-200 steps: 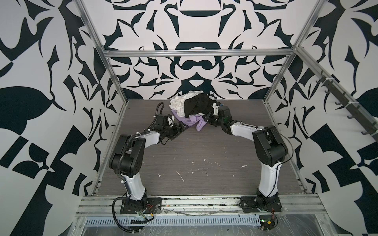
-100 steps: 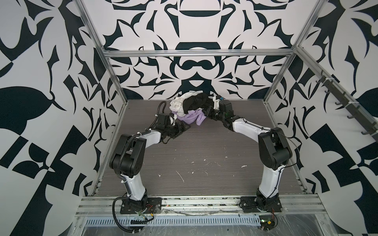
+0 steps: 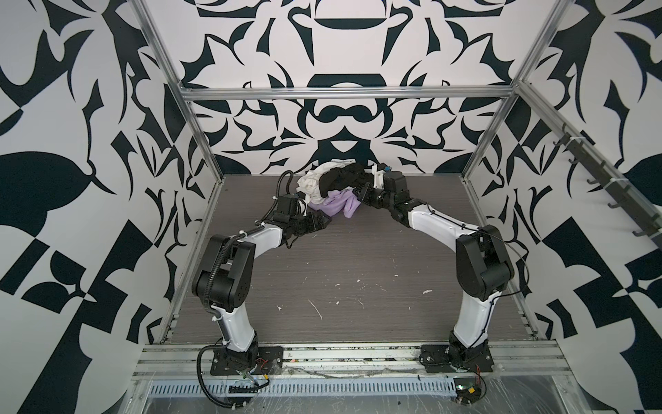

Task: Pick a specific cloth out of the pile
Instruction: 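Grasp another edge of the lavender cloth with the left gripper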

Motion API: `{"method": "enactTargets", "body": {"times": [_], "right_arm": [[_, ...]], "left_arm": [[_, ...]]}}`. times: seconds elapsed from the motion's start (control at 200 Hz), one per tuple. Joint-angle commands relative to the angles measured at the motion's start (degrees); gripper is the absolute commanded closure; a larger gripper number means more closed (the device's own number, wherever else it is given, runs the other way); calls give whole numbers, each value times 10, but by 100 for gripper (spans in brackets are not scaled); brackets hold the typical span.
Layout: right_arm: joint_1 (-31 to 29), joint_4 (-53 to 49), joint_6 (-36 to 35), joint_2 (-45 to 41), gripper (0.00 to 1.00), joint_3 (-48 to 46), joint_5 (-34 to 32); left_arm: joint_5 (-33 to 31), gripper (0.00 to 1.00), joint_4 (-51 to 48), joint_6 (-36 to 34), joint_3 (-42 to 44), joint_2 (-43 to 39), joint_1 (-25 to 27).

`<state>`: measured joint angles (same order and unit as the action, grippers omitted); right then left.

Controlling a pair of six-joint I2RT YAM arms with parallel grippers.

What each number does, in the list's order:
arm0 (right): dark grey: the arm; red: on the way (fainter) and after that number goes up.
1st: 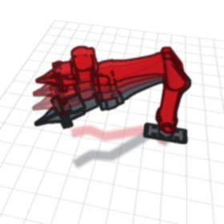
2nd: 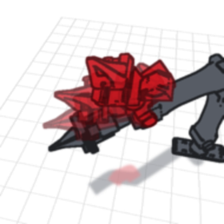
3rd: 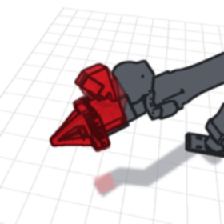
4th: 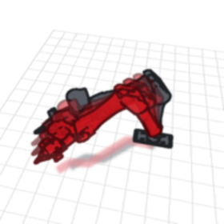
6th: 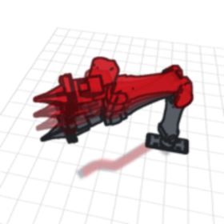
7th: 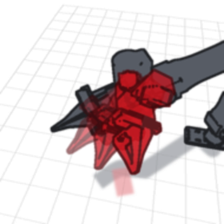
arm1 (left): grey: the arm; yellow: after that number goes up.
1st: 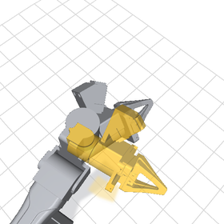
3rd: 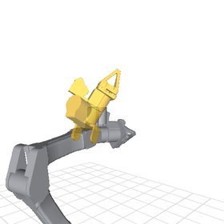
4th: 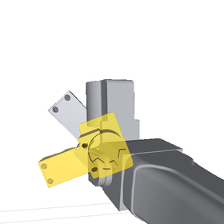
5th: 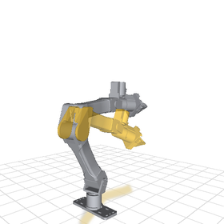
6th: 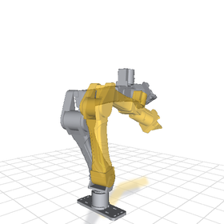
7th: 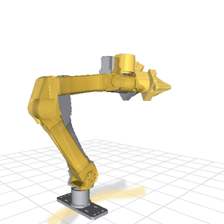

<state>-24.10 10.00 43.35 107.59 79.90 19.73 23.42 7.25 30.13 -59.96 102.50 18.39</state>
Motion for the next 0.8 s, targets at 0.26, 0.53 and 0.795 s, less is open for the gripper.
{"method": "enactTargets", "body": {"times": [0.26, 0.53, 0.795], "right_arm": [[-15, 31, -57, -72, 100, 24, -3], [-15, 36, -69, -77, 100, 36, 18], [-15, 29, -60, -81, 100, 32, 31]], "left_arm": [[-43, 10, 10, -64, 25, -42, 9], [-130, 10, 136, -225, 66, -50, 68], [-140, 12, 333, -285, 123, -27, 69]]}}
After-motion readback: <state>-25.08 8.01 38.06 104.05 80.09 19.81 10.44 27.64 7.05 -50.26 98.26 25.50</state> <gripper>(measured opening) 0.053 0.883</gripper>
